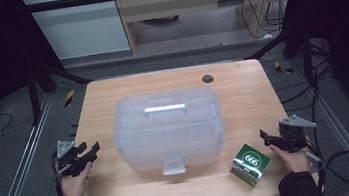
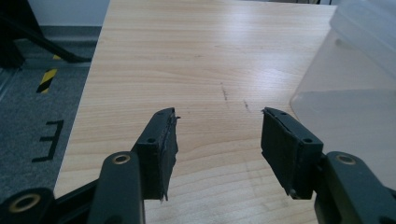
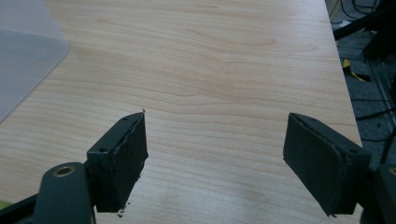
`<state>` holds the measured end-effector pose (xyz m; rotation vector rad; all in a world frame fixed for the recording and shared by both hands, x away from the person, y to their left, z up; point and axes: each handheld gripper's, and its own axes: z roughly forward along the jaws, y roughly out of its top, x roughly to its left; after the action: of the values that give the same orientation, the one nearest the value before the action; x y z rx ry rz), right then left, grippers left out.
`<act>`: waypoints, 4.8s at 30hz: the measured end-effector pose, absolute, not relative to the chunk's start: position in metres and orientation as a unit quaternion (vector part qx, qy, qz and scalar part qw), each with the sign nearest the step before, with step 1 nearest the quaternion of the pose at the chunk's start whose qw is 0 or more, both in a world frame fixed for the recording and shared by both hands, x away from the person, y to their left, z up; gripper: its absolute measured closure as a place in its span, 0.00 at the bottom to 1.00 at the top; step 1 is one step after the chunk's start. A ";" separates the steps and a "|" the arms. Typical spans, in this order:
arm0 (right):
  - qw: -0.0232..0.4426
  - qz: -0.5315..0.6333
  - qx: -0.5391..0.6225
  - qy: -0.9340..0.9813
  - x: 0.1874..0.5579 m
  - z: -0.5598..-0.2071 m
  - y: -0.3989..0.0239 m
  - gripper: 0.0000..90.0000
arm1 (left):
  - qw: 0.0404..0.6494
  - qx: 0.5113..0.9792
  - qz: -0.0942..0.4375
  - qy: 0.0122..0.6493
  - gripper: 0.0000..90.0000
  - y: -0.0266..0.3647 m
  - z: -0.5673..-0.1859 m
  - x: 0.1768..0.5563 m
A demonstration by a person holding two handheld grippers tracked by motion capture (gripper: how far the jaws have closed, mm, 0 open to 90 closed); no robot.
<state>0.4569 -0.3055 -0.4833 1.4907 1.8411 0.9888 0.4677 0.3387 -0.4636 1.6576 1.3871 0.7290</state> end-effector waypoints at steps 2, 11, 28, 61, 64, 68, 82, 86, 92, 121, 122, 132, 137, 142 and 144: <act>0.284 0.374 0.553 0.688 0.454 -0.481 -0.304 0.25 | 0.417 0.665 0.292 0.547 0.50 0.337 -0.463 0.467; 0.289 0.383 0.532 0.698 0.449 -0.471 -0.293 0.24 | 0.438 0.678 0.291 0.513 0.48 0.332 -0.448 0.462; 0.288 0.378 0.524 0.707 0.450 -0.471 -0.290 0.24 | 0.446 0.699 0.296 0.473 0.41 0.332 -0.424 0.459; 0.289 0.378 0.525 0.706 0.450 -0.468 -0.287 0.22 | 0.468 0.733 0.314 0.381 0.37 0.312 -0.350 0.458; 0.288 0.377 0.525 0.706 0.450 -0.468 -0.287 0.22 | 0.466 0.741 0.316 0.366 0.37 0.305 -0.342 0.459; 0.288 0.376 0.524 0.708 0.451 -0.469 -0.287 0.22 | 0.462 0.754 0.321 0.340 0.38 0.295 -0.329 0.460; 0.284 0.374 0.527 0.708 0.451 -0.470 -0.287 0.22 | 0.438 0.793 0.319 0.278 0.39 0.261 -0.304 0.464; 0.283 0.373 0.527 0.709 0.451 -0.470 -0.287 0.22 | 0.427 0.803 0.318 0.267 0.39 0.253 -0.303 0.466; 0.281 0.370 0.528 0.711 0.451 -0.471 -0.287 0.23 | 0.399 0.826 0.316 0.241 0.40 0.237 -0.302 0.467; 0.272 0.366 0.528 0.716 0.452 -0.472 -0.287 0.25 | 0.316 0.885 0.313 0.138 0.40 0.184 -0.289 0.470; 0.271 0.366 0.528 0.716 0.452 -0.472 -0.287 0.25 | 0.316 0.885 0.313 0.138 0.40 0.184 -0.289 0.470; 0.271 0.365 0.527 0.718 0.452 -0.473 -0.287 0.27 | 0.276 0.902 0.315 0.104 0.41 0.161 -0.291 0.476; 0.265 0.365 0.527 0.720 0.452 -0.472 -0.287 0.30 | 0.248 0.910 0.321 0.082 0.44 0.149 -0.293 0.481; 0.262 0.361 0.524 0.725 0.452 -0.473 -0.287 0.32 | 0.236 0.912 0.327 0.070 0.45 0.143 -0.292 0.484; 0.261 0.360 0.522 0.728 0.452 -0.474 -0.286 0.33 | 0.229 0.914 0.328 0.068 0.47 0.142 -0.292 0.486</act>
<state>0.4523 -0.2864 -0.4739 1.4133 1.9714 0.9745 0.4860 0.1416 -0.2921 2.5158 0.1860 0.9022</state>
